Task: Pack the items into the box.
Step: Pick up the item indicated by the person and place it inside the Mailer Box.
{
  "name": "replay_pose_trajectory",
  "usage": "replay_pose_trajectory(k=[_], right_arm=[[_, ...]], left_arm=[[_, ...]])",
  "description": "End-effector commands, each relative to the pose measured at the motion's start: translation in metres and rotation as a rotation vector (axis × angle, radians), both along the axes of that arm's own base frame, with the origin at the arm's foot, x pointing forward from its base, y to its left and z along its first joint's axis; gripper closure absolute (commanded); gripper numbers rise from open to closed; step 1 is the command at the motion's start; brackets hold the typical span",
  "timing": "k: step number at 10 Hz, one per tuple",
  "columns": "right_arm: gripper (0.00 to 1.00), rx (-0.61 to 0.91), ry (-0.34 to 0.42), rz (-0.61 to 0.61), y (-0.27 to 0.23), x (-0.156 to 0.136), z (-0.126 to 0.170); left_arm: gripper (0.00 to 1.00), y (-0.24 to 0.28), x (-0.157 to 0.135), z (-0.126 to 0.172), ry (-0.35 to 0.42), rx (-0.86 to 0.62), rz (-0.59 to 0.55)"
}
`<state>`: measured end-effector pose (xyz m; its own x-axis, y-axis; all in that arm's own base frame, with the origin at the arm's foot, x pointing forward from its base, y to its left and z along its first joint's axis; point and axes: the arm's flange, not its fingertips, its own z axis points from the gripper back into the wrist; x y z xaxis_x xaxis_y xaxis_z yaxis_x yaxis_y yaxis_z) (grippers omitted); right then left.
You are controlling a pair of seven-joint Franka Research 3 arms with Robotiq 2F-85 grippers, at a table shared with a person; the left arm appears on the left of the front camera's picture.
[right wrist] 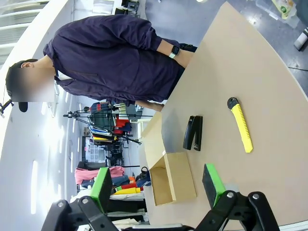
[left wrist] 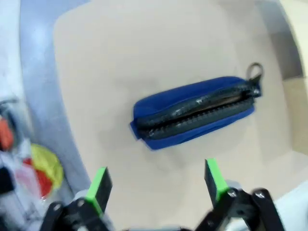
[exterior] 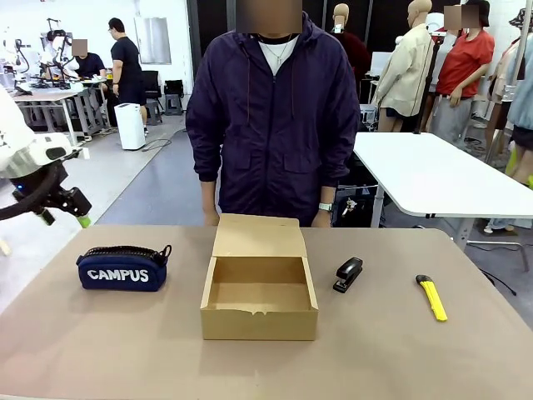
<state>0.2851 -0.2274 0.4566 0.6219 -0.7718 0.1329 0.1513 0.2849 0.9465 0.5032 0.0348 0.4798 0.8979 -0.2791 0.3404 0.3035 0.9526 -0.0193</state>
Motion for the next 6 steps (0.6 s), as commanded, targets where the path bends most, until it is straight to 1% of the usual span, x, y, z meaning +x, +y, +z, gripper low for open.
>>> replay_pose_trajectory(k=[1,2,3,4,5,6], right_arm=[[0.00,-0.001,-0.015,0.003,-0.001,0.001,0.000],[0.00,-0.001,-0.015,0.003,-0.001,0.001,0.000],[0.00,-0.001,-0.015,0.003,-0.001,0.001,0.000],[0.00,-0.001,-0.015,0.003,-0.001,0.001,0.000],[0.00,-0.001,-0.015,0.003,-0.001,0.001,0.000],[0.00,-0.001,-0.015,0.003,-0.001,0.001,0.000]], left_arm=[[0.00,-0.017,0.030,-0.006,-0.157,-0.070,-0.654],[0.00,-0.029,0.032,-0.010,-0.177,-0.125,-0.959],[0.00,-0.033,0.027,-0.012,-0.172,-0.062,-1.178],[0.00,-0.036,0.025,-0.019,-0.158,0.129,-1.382],[0.00,-0.045,0.023,-0.027,-0.145,0.200,-1.546],[0.00,-0.049,0.020,-0.034,-0.077,0.263,-1.687]])
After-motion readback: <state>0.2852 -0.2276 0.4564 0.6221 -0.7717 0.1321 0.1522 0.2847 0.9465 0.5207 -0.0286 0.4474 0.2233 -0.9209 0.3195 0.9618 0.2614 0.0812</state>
